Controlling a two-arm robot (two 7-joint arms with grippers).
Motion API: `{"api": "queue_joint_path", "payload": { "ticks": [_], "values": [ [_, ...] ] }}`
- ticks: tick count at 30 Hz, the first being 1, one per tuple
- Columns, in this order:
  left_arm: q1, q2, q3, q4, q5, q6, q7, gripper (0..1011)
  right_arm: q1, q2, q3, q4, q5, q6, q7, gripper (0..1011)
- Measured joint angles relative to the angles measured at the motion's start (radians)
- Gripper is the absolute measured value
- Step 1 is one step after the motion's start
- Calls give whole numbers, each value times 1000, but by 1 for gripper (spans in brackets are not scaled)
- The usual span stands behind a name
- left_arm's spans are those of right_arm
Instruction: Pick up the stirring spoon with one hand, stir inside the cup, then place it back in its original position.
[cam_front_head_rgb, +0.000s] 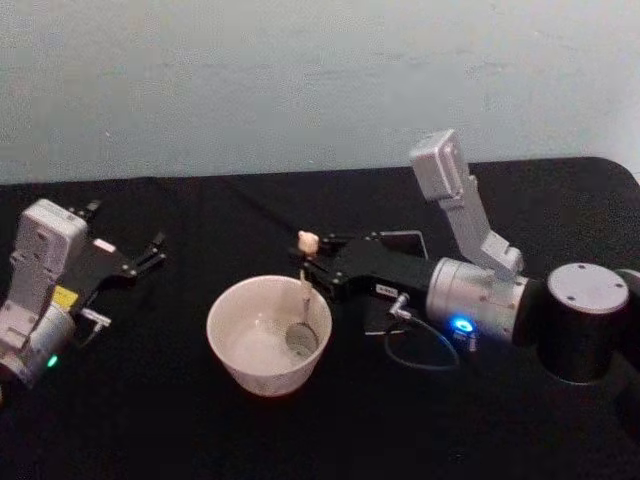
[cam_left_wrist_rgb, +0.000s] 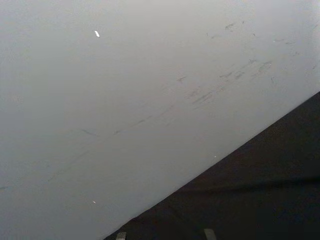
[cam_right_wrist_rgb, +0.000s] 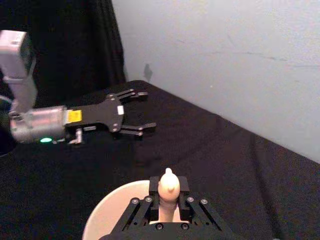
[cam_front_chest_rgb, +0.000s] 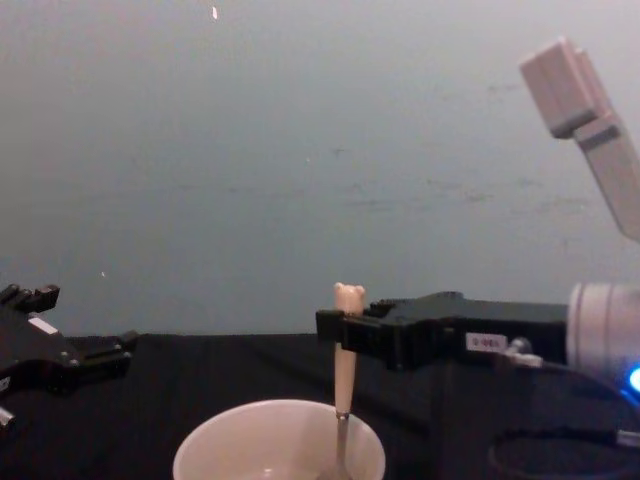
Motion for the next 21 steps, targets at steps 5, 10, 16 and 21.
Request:
{"api": "queue_joint_path", "payload": {
  "ticks": [5, 10, 16, 21],
  "values": [
    [0, 0, 0, 0, 0, 0, 0, 1001, -23, 37, 1, -47, 24, 10, 29, 213],
    [0, 0, 0, 0, 0, 0, 0, 1001, -35, 56, -16, -77, 40, 14, 49, 212],
    [0, 0, 0, 0, 0, 0, 0, 1001, -36, 53, -41, -88, 41, 13, 51, 212],
    [0, 0, 0, 0, 0, 0, 0, 1001, -22, 26, -67, -85, 34, 11, 41, 212]
  ]
}}
